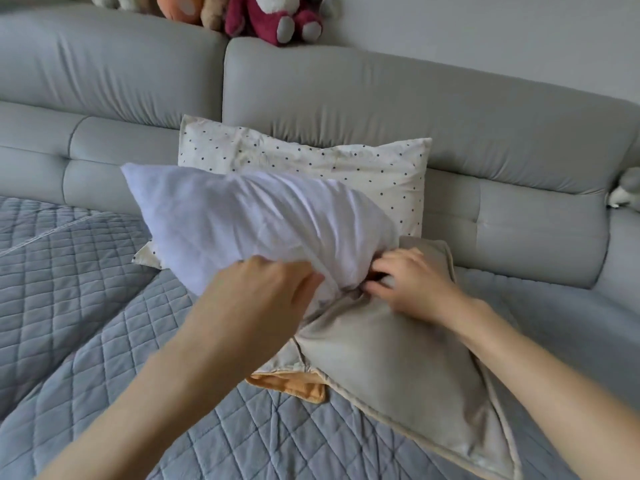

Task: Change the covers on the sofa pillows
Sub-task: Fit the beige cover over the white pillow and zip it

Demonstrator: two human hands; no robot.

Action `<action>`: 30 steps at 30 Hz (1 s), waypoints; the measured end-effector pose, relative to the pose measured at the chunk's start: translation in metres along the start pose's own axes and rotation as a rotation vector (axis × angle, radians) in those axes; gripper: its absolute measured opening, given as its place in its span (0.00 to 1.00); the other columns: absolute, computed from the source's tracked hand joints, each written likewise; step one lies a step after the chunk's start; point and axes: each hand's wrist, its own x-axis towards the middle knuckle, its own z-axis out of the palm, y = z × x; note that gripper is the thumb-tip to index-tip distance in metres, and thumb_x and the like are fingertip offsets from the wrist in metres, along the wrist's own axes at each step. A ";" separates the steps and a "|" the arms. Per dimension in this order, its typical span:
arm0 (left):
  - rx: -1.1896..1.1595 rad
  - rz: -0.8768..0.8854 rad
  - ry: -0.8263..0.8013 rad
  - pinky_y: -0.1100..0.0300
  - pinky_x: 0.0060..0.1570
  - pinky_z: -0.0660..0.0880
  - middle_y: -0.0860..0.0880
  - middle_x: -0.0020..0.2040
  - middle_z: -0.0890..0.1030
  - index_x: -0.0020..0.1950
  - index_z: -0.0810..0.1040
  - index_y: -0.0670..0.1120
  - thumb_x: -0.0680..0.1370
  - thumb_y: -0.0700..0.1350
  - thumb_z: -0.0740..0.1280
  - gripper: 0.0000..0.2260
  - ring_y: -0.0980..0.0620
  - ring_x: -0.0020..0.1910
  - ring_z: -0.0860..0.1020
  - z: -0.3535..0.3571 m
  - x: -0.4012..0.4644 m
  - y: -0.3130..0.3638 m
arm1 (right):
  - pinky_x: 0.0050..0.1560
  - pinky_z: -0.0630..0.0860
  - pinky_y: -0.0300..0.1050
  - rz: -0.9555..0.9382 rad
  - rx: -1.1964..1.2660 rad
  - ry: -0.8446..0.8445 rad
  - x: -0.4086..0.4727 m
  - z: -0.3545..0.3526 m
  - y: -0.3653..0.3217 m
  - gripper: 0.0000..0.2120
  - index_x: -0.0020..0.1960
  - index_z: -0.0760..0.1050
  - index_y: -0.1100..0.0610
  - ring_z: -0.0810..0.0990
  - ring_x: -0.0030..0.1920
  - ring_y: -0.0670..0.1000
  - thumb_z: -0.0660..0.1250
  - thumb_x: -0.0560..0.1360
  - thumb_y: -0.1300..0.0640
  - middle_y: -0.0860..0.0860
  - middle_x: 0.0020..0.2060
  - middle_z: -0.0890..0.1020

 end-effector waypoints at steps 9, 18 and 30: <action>0.179 0.220 -0.151 0.52 0.54 0.61 0.54 0.57 0.80 0.54 0.80 0.54 0.75 0.51 0.56 0.15 0.49 0.55 0.78 0.074 0.041 0.003 | 0.49 0.75 0.52 -0.028 0.191 -0.004 -0.046 0.013 -0.017 0.15 0.54 0.73 0.53 0.78 0.51 0.57 0.66 0.71 0.46 0.48 0.53 0.74; 0.190 0.194 -0.212 0.55 0.51 0.62 0.53 0.56 0.82 0.59 0.79 0.52 0.72 0.58 0.58 0.20 0.51 0.52 0.81 0.073 0.015 -0.018 | 0.50 0.70 0.47 -0.202 0.012 -0.136 -0.038 -0.004 -0.027 0.13 0.54 0.75 0.55 0.75 0.55 0.54 0.64 0.75 0.48 0.51 0.54 0.76; 0.378 0.362 -0.229 0.33 0.58 0.65 0.45 0.69 0.71 0.70 0.66 0.55 0.62 0.69 0.58 0.38 0.39 0.67 0.70 0.062 0.089 -0.014 | 0.39 0.64 0.50 -0.143 -0.270 -0.210 -0.005 -0.018 0.013 0.09 0.56 0.67 0.58 0.76 0.50 0.61 0.58 0.76 0.63 0.54 0.57 0.69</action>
